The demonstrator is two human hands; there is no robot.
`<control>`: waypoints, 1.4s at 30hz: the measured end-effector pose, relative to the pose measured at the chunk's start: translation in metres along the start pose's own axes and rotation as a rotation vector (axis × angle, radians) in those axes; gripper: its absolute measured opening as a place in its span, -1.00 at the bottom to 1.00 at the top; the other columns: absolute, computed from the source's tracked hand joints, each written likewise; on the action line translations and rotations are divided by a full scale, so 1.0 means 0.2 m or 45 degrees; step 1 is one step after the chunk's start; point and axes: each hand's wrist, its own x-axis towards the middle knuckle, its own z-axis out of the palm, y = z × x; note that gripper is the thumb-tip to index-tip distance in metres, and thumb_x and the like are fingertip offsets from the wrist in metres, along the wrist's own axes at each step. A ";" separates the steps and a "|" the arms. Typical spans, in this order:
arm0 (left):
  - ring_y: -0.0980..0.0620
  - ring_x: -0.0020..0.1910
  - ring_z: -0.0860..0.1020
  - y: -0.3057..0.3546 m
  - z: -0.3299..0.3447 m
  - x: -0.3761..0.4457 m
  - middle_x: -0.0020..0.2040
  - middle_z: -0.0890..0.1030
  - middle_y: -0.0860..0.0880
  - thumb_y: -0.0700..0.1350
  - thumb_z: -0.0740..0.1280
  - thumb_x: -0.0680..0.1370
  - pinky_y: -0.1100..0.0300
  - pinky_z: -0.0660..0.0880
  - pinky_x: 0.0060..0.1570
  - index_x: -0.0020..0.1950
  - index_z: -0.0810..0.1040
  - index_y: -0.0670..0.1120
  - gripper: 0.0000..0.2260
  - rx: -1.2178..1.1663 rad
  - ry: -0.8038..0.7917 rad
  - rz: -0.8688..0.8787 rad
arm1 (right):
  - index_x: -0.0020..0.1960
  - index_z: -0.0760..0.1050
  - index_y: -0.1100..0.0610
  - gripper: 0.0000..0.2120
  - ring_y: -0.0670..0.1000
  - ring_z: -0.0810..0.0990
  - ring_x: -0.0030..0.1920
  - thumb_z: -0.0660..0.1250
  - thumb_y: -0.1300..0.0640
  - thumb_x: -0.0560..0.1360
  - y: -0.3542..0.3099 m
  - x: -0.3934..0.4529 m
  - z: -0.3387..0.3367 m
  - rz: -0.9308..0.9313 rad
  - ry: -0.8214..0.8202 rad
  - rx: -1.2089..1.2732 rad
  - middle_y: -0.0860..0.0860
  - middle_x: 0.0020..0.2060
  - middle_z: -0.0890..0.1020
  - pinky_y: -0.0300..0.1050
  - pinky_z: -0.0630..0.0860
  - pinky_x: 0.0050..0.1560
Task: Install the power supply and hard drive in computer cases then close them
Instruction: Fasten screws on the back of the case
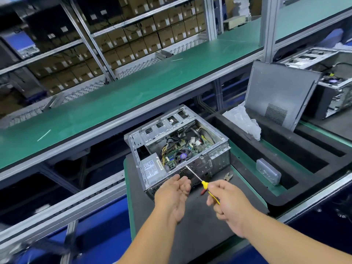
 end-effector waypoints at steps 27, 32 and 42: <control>0.06 -0.36 0.60 -0.01 -0.18 0.02 -0.12 0.71 -0.16 -0.26 0.39 0.60 0.29 0.43 -0.48 0.17 0.59 -0.26 -0.83 0.134 -0.130 0.007 | -0.05 0.60 0.01 -0.88 -0.17 0.37 -0.50 0.36 0.00 0.62 0.09 -0.18 -0.03 -0.210 -0.064 -0.517 0.06 -0.33 0.69 -0.21 0.32 -0.31; 0.07 -0.38 0.54 -0.02 -0.21 0.03 0.03 0.74 -0.17 -0.28 0.32 0.64 0.27 0.34 -0.51 0.23 0.58 -0.21 -0.82 0.140 -0.150 -0.026 | -0.06 0.60 -0.03 -0.88 -0.22 0.40 -0.50 0.35 -0.01 0.62 0.12 -0.19 -0.04 -0.208 -0.057 -0.582 0.04 -0.33 0.69 -0.18 0.35 -0.24; 0.09 -0.41 0.50 -0.10 -0.25 0.02 -0.06 0.72 -0.14 -0.31 0.32 0.62 0.29 0.32 -0.53 0.19 0.59 -0.19 -0.83 0.017 -0.177 -0.156 | -0.08 0.58 -0.08 -0.89 -0.16 0.50 -0.36 0.35 -0.04 0.61 0.18 -0.16 -0.04 -0.208 -0.040 -0.643 0.01 -0.33 0.69 -0.19 0.47 -0.17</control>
